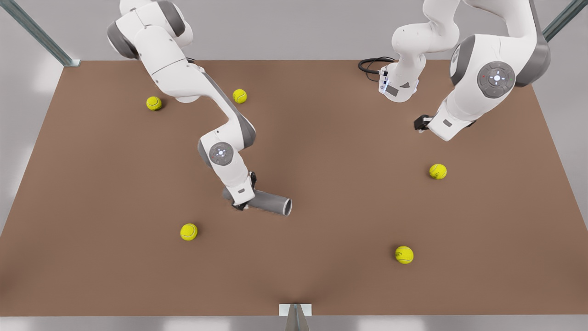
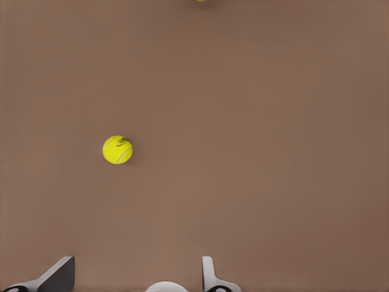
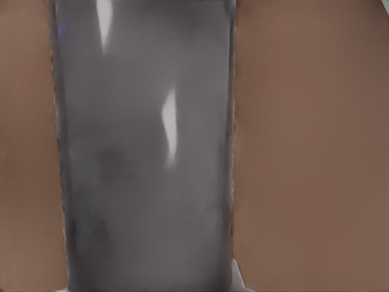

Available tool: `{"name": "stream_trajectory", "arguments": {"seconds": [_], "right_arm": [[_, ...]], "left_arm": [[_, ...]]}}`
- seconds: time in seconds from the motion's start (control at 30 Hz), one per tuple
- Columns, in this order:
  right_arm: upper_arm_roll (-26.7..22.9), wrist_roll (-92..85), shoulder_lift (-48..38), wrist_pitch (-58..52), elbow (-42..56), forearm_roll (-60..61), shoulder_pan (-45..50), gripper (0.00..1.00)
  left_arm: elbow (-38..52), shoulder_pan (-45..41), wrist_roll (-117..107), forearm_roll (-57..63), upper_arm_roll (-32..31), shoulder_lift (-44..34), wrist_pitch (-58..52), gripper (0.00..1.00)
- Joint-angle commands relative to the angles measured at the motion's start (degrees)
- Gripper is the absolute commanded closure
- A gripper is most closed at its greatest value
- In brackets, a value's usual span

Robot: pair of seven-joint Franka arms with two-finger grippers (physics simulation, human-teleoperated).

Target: Put the tennis tube upright

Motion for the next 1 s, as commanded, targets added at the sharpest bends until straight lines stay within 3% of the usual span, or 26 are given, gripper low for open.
{"name": "stream_trajectory", "arguments": {"seconds": [0.0,0.1,0.3,0.47,0.7,0.93,0.97], "right_arm": [[-0.2,-1.0,0.4,0.1,0.6,0.0,0.9,0.25],[-0.4,-1.6,1.3,0.6,2.5,-2.4,4.4,0.25],[-0.4,-14.8,4.5,6.8,4.8,-4.0,7.3,0.25],[-1.2,-14.0,5.9,6.9,4.8,-3.1,11.1,0.25],[-9.3,-7.7,8.4,5.9,4.8,1.6,20.8,0.25],[-12.3,-7.3,14.0,8.2,8.7,2.0,23.2,0.25],[-12.4,-7.2,14.7,8.2,9.5,2.0,23.2,0.13]], "left_arm": [[0.0,-0.1,0.0,0.0,0.0,0.0,0.0,0.00],[0.0,0.0,-0.6,-1.4,-0.1,0.0,0.4,0.00],[-0.7,5.4,-1.1,-20.1,-0.1,1.1,3.8,0.00],[-0.7,10.1,1.3,-41.7,-0.2,11.0,12.7,0.01],[-0.7,11.7,6.3,-41.0,-0.1,15.7,13.0,0.01],[-0.5,11.9,8.4,-41.0,-0.1,17.7,13.0,0.01],[-0.4,11.9,8.9,-41.0,-0.1,17.9,13.0,0.01]]}}
